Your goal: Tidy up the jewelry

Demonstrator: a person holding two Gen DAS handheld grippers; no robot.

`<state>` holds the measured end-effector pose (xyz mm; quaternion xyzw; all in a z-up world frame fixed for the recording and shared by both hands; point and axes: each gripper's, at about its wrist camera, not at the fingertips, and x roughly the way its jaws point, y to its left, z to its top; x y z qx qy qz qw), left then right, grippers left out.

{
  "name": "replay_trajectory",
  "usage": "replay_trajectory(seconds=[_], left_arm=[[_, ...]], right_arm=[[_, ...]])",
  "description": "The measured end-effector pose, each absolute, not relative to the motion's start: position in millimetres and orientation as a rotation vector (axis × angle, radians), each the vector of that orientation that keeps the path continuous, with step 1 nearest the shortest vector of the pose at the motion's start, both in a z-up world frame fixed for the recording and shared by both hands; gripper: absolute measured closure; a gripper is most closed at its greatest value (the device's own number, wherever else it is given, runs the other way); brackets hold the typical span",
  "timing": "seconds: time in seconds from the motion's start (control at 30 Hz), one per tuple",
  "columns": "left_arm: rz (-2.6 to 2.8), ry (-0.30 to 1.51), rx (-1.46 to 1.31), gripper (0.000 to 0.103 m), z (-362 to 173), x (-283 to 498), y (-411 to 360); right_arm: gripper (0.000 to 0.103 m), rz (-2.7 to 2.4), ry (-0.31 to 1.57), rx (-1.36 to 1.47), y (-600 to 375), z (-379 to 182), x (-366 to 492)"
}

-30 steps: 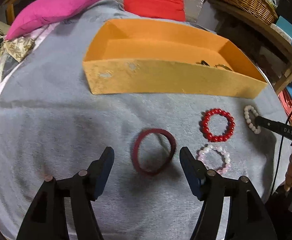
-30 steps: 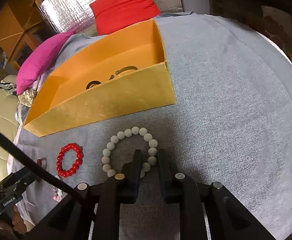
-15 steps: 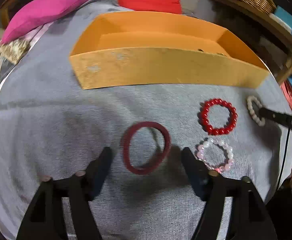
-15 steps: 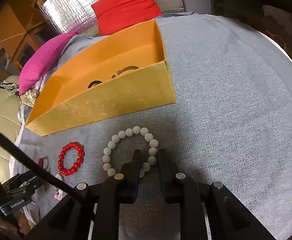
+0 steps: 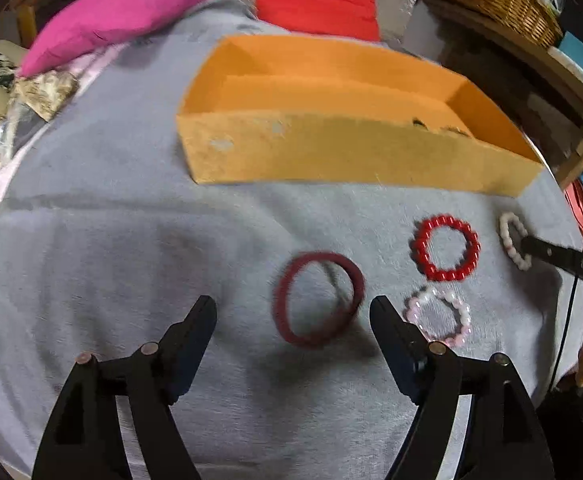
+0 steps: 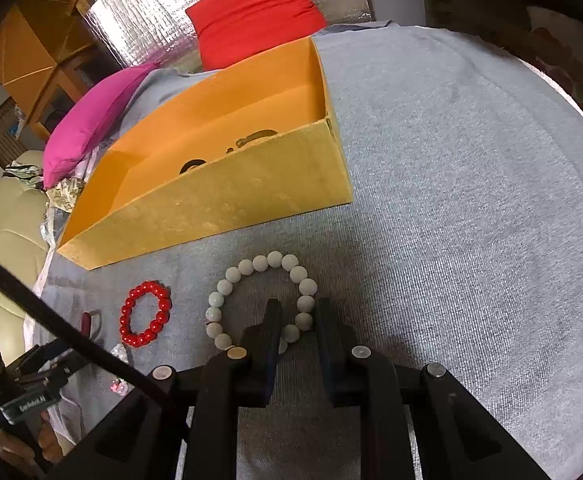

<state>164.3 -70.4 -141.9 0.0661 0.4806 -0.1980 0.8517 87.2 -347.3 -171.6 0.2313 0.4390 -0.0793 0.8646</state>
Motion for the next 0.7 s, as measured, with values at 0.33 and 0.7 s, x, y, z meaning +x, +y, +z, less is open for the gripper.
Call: replay_trajectory(seconds=[0.33,0.7], left_arm=[[-0.481,1.021,0.21,0.025,-149,158,-88],[-0.48,1.008,0.199,0.083,-151,162,-96]], right_arm=[[0.082,-0.168,0.922,0.461,-346,-173,88],[0.082,-0.161,0.921,0.455,-343,-172,89]])
